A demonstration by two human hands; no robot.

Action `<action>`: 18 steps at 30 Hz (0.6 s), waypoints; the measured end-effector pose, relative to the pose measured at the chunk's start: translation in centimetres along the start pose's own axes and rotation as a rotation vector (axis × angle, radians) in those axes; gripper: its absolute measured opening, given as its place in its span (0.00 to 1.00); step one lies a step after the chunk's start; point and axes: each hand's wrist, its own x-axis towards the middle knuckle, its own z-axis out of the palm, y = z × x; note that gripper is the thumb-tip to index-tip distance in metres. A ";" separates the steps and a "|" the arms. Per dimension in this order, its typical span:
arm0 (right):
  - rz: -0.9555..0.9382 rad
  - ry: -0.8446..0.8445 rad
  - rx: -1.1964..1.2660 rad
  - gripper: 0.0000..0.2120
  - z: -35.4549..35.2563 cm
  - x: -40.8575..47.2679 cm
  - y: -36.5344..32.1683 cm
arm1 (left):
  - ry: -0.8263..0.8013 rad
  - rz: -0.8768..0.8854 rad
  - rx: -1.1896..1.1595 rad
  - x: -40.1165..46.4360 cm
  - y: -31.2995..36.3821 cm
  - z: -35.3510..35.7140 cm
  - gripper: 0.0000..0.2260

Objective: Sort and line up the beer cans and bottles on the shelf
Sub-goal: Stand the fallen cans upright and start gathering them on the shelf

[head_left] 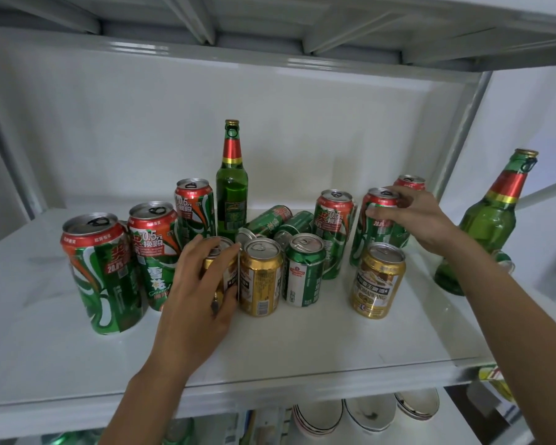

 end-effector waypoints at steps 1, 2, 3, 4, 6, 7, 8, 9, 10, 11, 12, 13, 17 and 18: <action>0.002 0.003 0.018 0.27 0.0 -0.1 0.0 | 0.009 0.002 -0.003 0.0 0.0 0.0 0.30; 0.006 0.006 0.036 0.27 0.0 -0.1 0.2 | 0.019 0.008 0.000 0.0 0.0 0.0 0.30; 0.004 0.003 0.040 0.26 0.0 -0.2 0.2 | 0.025 0.011 0.006 0.0 0.0 0.0 0.31; 0.003 -0.004 0.028 0.27 0.0 -0.3 0.3 | 0.025 0.011 0.009 0.0 0.1 0.0 0.31; 0.009 -0.029 -0.033 0.37 0.0 -0.5 0.5 | 0.020 0.011 0.023 -0.1 0.1 0.1 0.31; 0.019 -0.055 -0.075 0.44 -0.2 -0.7 0.4 | 0.017 0.013 0.027 0.0 0.1 0.1 0.31; 0.026 -0.096 -0.125 0.48 -0.5 -1.2 0.2 | 0.016 0.009 0.030 0.1 0.1 0.1 0.31; 0.021 -0.149 -0.177 0.51 -0.9 -1.9 -0.1 | 0.019 0.001 0.029 0.0 0.1 0.1 0.30; 0.009 -0.204 -0.218 0.52 -1.4 -2.7 -0.4 | 0.024 0.000 0.024 -0.1 0.2 0.1 0.28; -0.009 -0.248 -0.242 0.52 -2.0 -3.8 -0.9 | 0.034 -0.002 0.021 -0.3 0.5 0.1 0.26; -0.026 -0.266 -0.249 0.50 -2.7 -5.1 -1.5 | 0.038 -0.005 0.009 -0.2 0.7 0.0 0.27; -0.048 -0.250 -0.237 0.46 -3.7 -6.4 -2.0 | 0.039 -0.010 0.007 0.0 0.9 -0.3 0.27; -0.196 0.072 0.082 0.09 -9.5 -11.3 -3.0 | -0.026 -0.038 0.046 0.4 -1.1 0.5 0.28; -0.220 0.217 0.151 0.06 -11.3 -11.7 -2.4 | -0.027 -0.053 0.042 0.5 -0.8 0.6 0.29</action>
